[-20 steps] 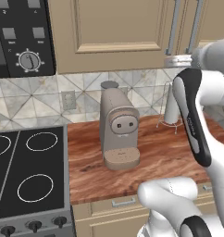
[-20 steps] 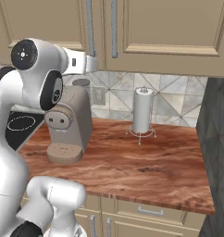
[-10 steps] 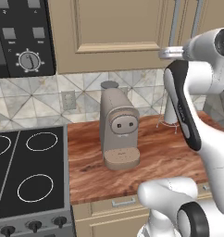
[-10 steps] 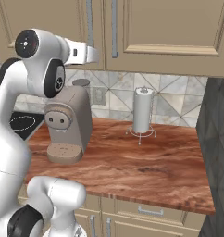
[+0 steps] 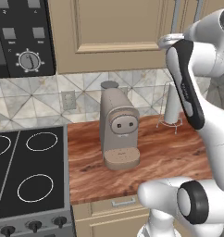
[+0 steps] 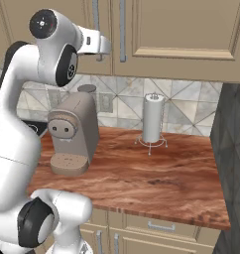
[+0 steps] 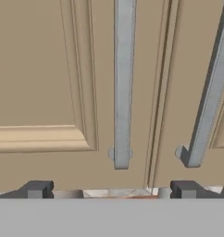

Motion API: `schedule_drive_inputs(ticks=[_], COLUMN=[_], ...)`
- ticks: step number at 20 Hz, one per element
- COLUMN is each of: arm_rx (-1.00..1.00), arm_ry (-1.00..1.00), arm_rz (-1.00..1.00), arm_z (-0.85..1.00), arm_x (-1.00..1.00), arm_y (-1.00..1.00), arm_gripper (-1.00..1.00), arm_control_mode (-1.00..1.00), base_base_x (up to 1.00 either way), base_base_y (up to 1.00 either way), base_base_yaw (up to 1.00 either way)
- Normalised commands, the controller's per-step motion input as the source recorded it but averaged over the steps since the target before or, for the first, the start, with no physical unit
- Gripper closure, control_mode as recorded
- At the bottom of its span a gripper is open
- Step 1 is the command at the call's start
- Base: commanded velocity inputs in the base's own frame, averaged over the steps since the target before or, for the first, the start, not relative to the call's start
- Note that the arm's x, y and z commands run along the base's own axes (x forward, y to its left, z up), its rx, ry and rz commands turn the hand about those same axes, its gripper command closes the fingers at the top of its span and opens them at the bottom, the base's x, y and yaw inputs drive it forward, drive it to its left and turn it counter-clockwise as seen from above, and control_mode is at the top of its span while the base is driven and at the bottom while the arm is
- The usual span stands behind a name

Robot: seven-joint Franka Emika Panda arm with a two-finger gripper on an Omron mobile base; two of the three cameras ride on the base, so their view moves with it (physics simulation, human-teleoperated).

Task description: Open the cabinet, pick the kettle from the cabinet, and place it in the sink.

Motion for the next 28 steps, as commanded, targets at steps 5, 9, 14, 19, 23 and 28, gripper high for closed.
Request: schedule_drive_inputs(ticks=[5,9,14,19,23,28], arm_rx=[0.03,0.01,0.0,0.0,0.0,0.0], arm_ry=[0.01,0.0,0.0,0.0,0.0,0.0], arm_rz=[0.08,0.07,0.03,0.01,0.0,0.0], arm_z=[0.04,0.0,0.0,-0.03,-0.03,-0.06], arm_x=[0.27,0.29,0.35,0.39,0.4,0.4], arm_y=[0.0,-0.01,0.0,-0.01,0.0,0.0], arm_gripper=[-1.0,-1.0,-1.0,-1.0,-1.0,-1.0], arm_control_mode=[-1.0,-1.0,-1.0,-1.0,-1.0,-1.0], base_base_x=[0.0,0.0,0.0,0.0,0.0,0.0], base_base_y=[0.0,0.0,0.0,0.0,0.0,0.0], base_base_yaw=[0.0,0.0,0.0,0.0,0.0,0.0])
